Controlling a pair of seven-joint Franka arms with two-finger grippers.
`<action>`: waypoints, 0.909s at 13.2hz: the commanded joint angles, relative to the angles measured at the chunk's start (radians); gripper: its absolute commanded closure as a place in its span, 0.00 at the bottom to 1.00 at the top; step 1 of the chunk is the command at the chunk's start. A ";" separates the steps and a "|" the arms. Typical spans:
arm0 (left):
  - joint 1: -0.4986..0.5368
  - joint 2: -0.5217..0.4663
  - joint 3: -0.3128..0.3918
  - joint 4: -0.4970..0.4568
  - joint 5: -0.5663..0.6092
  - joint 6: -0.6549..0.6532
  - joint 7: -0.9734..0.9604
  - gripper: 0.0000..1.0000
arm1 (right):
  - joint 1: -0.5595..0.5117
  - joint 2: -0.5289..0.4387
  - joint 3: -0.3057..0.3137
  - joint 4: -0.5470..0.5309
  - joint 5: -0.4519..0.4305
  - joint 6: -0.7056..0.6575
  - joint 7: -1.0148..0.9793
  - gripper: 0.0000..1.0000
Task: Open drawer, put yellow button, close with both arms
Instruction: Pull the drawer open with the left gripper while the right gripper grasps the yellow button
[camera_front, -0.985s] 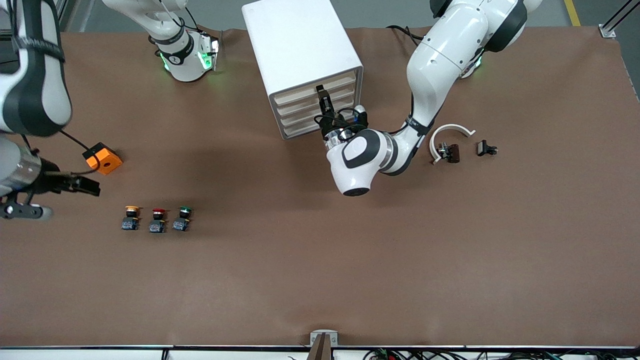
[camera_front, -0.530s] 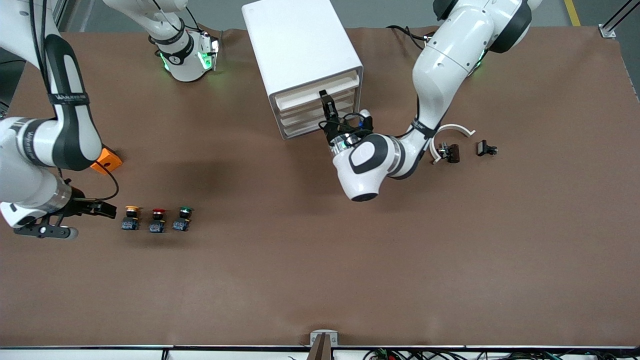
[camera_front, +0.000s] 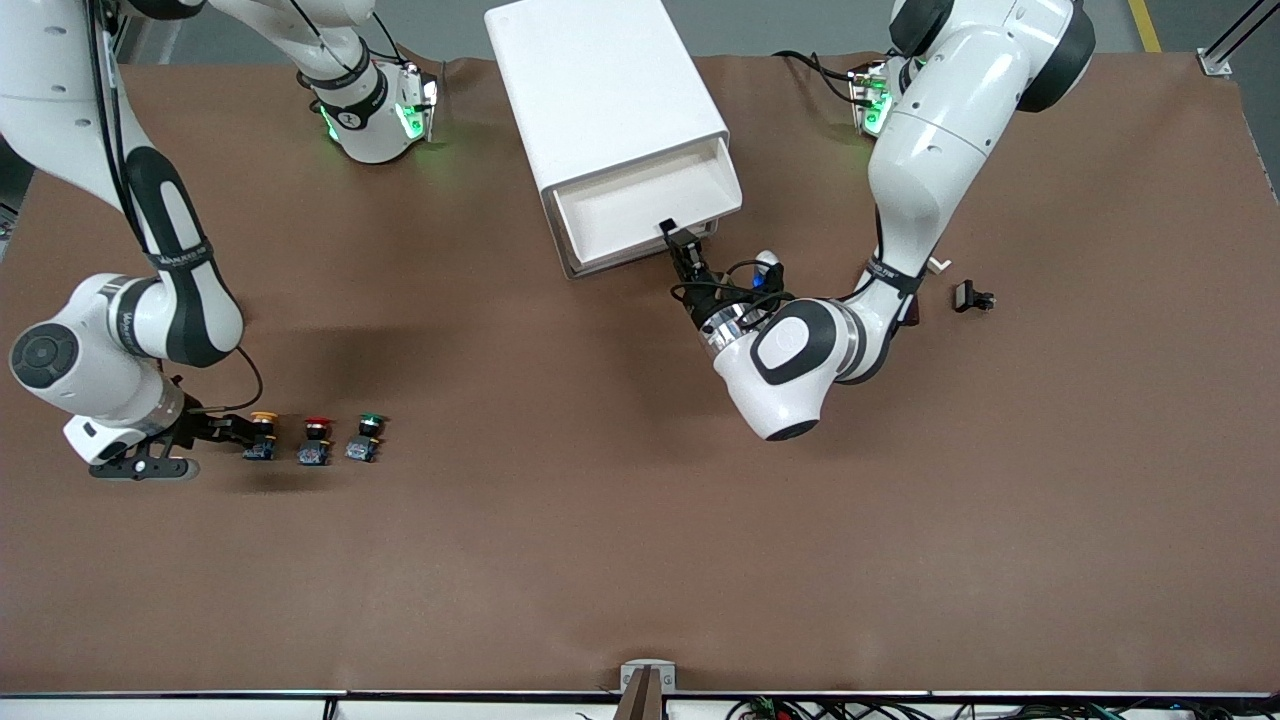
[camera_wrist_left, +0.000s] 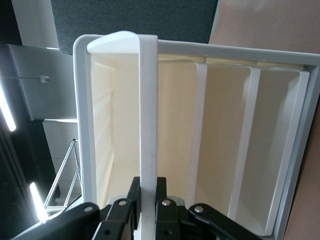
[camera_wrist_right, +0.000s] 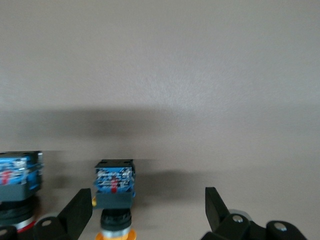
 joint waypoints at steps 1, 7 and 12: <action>0.021 0.000 0.016 0.021 0.015 0.001 0.017 1.00 | -0.013 0.024 0.036 0.009 0.021 0.009 -0.016 0.00; 0.047 -0.002 0.016 0.047 0.013 0.034 0.072 0.00 | -0.018 0.030 0.054 0.010 0.025 0.011 -0.014 0.00; 0.137 -0.009 0.016 0.142 0.015 0.034 0.202 0.00 | -0.018 0.041 0.054 0.010 0.025 0.012 -0.006 0.00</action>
